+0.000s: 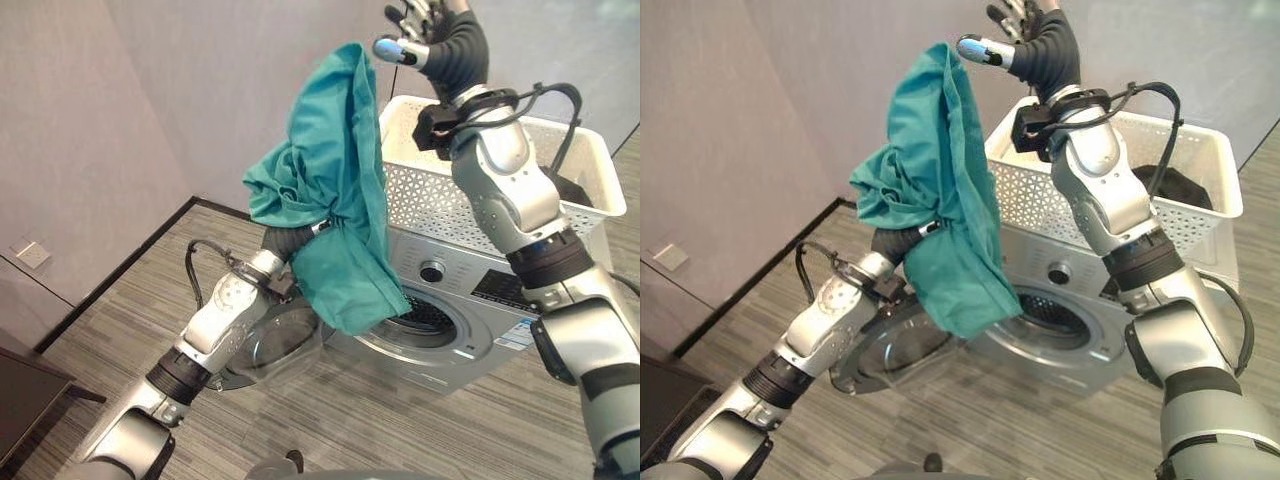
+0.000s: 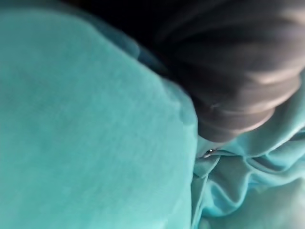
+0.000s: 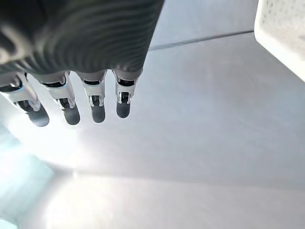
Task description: Grab the laundry basket,head to the washer,open it,put in the laundry and shut it.
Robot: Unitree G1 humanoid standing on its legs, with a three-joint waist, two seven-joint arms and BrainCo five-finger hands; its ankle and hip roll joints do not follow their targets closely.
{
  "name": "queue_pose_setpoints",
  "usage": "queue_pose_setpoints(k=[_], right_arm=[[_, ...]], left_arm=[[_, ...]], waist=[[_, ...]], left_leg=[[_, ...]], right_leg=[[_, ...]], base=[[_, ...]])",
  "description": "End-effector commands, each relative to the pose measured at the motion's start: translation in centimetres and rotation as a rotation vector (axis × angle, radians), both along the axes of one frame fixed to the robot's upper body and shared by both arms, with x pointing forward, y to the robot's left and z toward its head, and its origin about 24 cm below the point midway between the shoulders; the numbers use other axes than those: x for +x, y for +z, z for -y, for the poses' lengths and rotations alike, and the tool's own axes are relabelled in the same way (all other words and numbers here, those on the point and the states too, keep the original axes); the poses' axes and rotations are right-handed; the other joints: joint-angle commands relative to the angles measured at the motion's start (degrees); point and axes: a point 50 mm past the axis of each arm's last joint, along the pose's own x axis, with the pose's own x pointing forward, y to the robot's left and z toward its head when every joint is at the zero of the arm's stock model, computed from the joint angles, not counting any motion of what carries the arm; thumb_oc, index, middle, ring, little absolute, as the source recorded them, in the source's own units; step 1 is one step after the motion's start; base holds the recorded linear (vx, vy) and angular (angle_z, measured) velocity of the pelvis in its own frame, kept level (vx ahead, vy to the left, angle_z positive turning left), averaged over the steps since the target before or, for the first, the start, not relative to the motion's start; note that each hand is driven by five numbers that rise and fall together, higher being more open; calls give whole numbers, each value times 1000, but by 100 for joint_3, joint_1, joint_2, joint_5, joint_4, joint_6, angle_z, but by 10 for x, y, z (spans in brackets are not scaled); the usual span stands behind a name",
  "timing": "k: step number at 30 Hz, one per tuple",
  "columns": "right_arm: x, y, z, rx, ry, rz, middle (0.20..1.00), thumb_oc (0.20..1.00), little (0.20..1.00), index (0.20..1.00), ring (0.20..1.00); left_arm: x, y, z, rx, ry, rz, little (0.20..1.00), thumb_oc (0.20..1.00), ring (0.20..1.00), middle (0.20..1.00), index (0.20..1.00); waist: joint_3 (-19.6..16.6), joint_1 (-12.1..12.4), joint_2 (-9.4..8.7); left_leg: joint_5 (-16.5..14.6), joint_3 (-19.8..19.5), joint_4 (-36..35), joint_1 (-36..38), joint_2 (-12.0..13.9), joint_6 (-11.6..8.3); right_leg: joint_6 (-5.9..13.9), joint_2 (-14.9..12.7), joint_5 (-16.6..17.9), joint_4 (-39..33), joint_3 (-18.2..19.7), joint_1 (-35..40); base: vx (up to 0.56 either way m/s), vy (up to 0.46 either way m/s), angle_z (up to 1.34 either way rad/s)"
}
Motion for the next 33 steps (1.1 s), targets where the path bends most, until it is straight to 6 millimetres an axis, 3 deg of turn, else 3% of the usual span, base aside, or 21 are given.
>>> queue_pose_setpoints(k=[1,2,5,6,7,8,10,14,16,17,20,22,23,25,26,27,28,30,31,32,33], right_arm=[[-30,36,39,-39,-257,299,1000,1000,1000,1000,1000],[-41,34,60,-80,-392,355,1000,1000,1000,1000,1000],[-48,28,74,-116,-478,364,1000,1000,1000,1000,1000],[-55,10,94,-220,-558,322,1000,1000,1000,1000,1000],[-65,-17,130,-403,-651,177,1000,1000,1000,1000,1000],[-67,-18,131,-403,-654,174,1000,1000,1000,1000,1000],[-83,-39,160,-526,-727,56,1000,1000,1000,1000,1000],[-118,-80,213,-560,-952,-134,1000,1000,1000,1000,1000],[-139,-113,250,-573,-1130,-308,1000,1000,1000,1000,1000],[-139,-113,250,-573,-1132,-307,1000,1000,1000,1000,1000],[-170,-161,295,-489,-1362,-539,1000,1000,1000,1000,1000],[-181,-187,311,-454,-1451,-667,1000,1000,1000,1000,1000],[-181,-187,312,-455,-1451,-665,1000,1000,1000,1000,1000],[-194,-209,324,-446,-1502,-798,1000,1000,1000,1000,1000],[-192,-217,323,-432,-1496,-830,1000,1000,1000,1000,1000],[-197,-240,321,-350,-1475,-918,1000,1000,1000,1000,1000],[-198,-245,321,-347,-1465,-944,1000,1000,1000,1000,1000],[-210,-275,316,-340,-1430,-1096,1000,1000,1000,1000,1000],[-221,-305,306,-330,-1377,-1233,1000,1000,1000,1000,1000],[-221,-309,304,-334,-1346,-1259,1000,1000,1000,1000,1000],[-231,-328,296,-369,-1290,-1368,1000,1000,1000,1000,1000]], left_arm=[[1,27,-20,-27,31,128,200,200,200,200,200],[-4,17,-24,-18,31,97,200,200,200,200,200],[-7,11,-26,-1,24,83,200,200,200,200,200],[-12,2,-38,5,51,54,200,200,200,200,200],[-20,-9,-58,11,97,16,200,200,200,200,200],[-20,-9,-57,13,92,14,200,200,200,200,200],[-30,-19,-75,20,134,-24,200,200,200,200,200],[-44,-28,-93,49,165,-61,200,200,200,200,200],[-48,-37,-97,13,163,-110,200,200,200,200,200],[-48,-37,-96,12,162,-110,200,200,200,200,200],[-47,-61,-78,-25,104,-221,200,200,200,200,200],[-50,-73,-67,-27,67,-274,200,200,200,200,200],[-50,-73,-67,-27,67,-273,200,200,200,200,200],[-50,-75,-62,-31,47,-285,200,200,200,200,200],[-50,-74,-59,-38,40,-280,200,200,200,200,200],[-49,-72,-57,-47,33,-270,200,200,200,200,200],[-48,-72,-56,-52,33,-267,200,200,200,200,200],[-48,-67,-55,-63,29,-248,200,200,200,200,200],[-47,-61,-54,-81,25,-225,200,200,200,200,200],[-47,-59,-55,-78,20,-212,200,200,200,200,200],[-47,-54,-55,-89,15,-196,200,200,200,200,200]], waist=[[-107,-113,-581],[-25,-186,-551],[-4,-204,-558],[68,-312,-533],[114,-487,-546],[100,-463,-559],[114,-608,-545],[106,-778,-566],[116,-877,-525],[111,-871,-530],[96,-1093,-490],[132,-1050,-497],[133,-1051,-488],[243,-1022,-483],[318,-1021,-472],[400,-1001,-464],[423,-1006,-467],[494,-999,-466],[556,-968,-436],[557,-986,-473],[579,-974,-498]], left_leg=[[-584,18,744,-345,-120,166],[-672,-7,819,-296,-146,218],[-709,-14,859,-268,-175,255],[-768,-15,866,-180,-200,297],[-831,43,850,-45,-232,349],[-799,49,837,-59,-242,356],[-845,104,761,67,-262,393],[-862,138,559,250,-347,451],[-827,121,516,244,-336,489],[-796,126,512,224,-343,491],[-827,-31,527,245,-368,535],[-842,16,572,233,-409,554],[-845,18,579,229,-405,555],[-895,3,683,234,-414,537],[-935,-16,776,224,-417,530],[-988,-25,874,238,-416,516],[-1014,-32,897,259,-423,508],[-1068,-65,938,333,-437,489],[-1133,-94,1006,379,-394,455],[-1113,-101,1027,367,-421,444],[-1142,-101,1116,352,-427,419]], right_leg=[[352,-291,1237,-1277,361,702],[370,-362,1231,-1003,402,637],[386,-418,1234,-827,448,585],[385,-471,1296,-660,520,543],[417,-525,1429,-497,678,468],[413,-532,1455,-512,681,452],[420,-543,1493,-440,724,426],[475,-575,1661,-457,764,473],[468,-492,1609,-399,891,398],[458,-498,1634,-413,890,382],[316,197,1074,-381,1509,114],[317,197,1209,-594,1412,5],[318,203,1224,-612,1411,11],[385,82,1460,-745,1327,-160],[421,11,1598,-823,1304,-199],[466,-115,1750,-910,1250,-252],[481,-161,1833,-934,1257,-262],[549,-260,2043,-1020,1318,-254],[583,-306,2118,-1039,1353,-233],[605,-371,2234,-1063,1383,-256],[637,-443,2317,-1082,1407,-259]], base=[[43,242,16],[26,145,11],[15,119,11],[44,192,-4],[33,195,-2],[20,144,5],[22,85,-19],[39,86,-23],[-18,77,-14],[14,56,-16],[43,64,2],[-6,16,27],[-6,-21,17],[1,-40,-3],[11,-51,9],[29,-47,12],[48,-57,9],[60,-69,10],[41,-89,12],[35,-107,9],[22,-125,23]])
